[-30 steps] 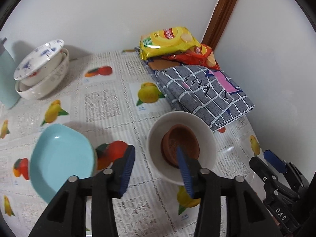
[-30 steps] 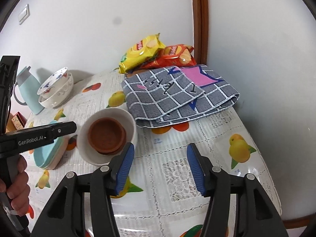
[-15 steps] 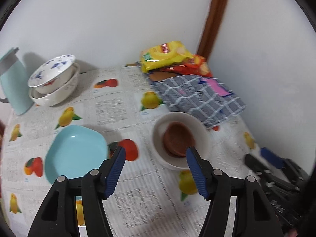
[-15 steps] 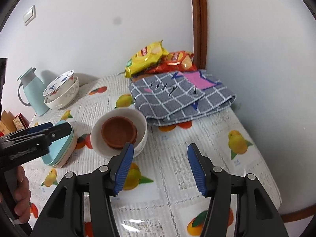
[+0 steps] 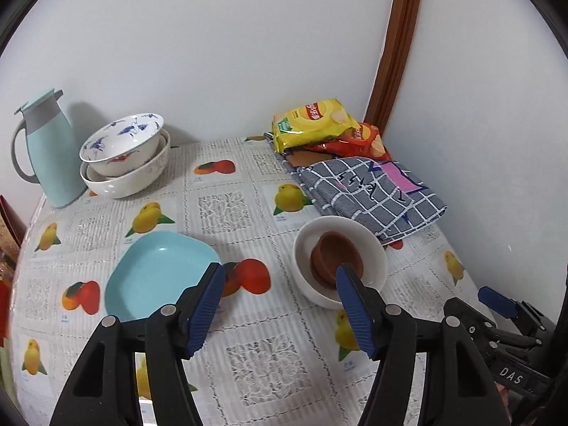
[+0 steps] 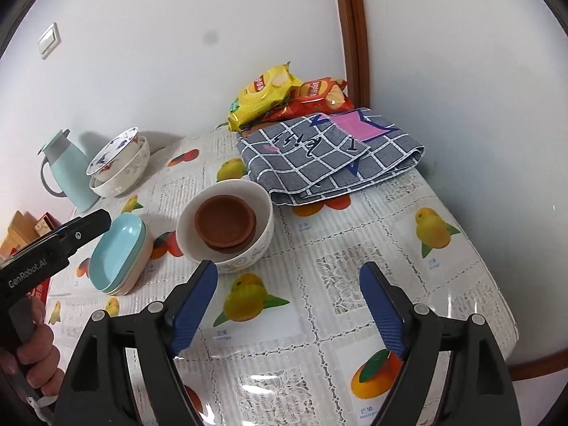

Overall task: Organize plates and bowls
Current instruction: 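Reach both grippers to the white bowl rim and close on it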

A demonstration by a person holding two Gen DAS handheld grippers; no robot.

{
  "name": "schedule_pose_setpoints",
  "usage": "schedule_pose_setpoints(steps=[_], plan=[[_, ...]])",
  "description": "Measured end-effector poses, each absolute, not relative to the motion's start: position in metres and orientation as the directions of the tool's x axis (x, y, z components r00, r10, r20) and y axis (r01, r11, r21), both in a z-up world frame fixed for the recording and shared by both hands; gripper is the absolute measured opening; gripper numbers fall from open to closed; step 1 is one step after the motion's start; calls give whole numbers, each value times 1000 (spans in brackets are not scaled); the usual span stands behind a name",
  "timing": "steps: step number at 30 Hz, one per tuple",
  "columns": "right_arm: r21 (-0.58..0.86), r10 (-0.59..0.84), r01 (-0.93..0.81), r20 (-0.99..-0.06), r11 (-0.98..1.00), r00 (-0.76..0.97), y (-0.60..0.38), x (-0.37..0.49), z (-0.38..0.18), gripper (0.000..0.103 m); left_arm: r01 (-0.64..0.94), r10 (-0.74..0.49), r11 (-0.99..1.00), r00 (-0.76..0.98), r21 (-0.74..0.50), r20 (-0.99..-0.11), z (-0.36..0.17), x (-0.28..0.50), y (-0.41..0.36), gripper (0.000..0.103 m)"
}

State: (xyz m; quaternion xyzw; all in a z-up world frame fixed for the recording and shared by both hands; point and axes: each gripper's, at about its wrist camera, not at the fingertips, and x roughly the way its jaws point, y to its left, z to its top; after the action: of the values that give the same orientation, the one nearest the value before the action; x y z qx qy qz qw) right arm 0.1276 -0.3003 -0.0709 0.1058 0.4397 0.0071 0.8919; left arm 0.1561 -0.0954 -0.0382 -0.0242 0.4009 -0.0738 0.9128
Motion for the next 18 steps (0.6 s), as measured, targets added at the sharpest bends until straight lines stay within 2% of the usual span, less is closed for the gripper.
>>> schedule_pose_setpoints(steps=[4, 8, 18], plan=[[224, 137, 77, -798, 971, 587, -301, 133, -75, 82, 137, -185, 983, 644, -127, -743, -40, 160, -94, 65], [149, 71, 92, -821, 985, 567, -297, 145, -80, 82, 128, -186, 983, 612, -135, -769, -48, 171, -95, 65], [146, 97, 50, -838, 988, 537, -292, 181, -98, 82, 115, -192, 981, 518, -154, -833, -78, 206, -101, 65]])
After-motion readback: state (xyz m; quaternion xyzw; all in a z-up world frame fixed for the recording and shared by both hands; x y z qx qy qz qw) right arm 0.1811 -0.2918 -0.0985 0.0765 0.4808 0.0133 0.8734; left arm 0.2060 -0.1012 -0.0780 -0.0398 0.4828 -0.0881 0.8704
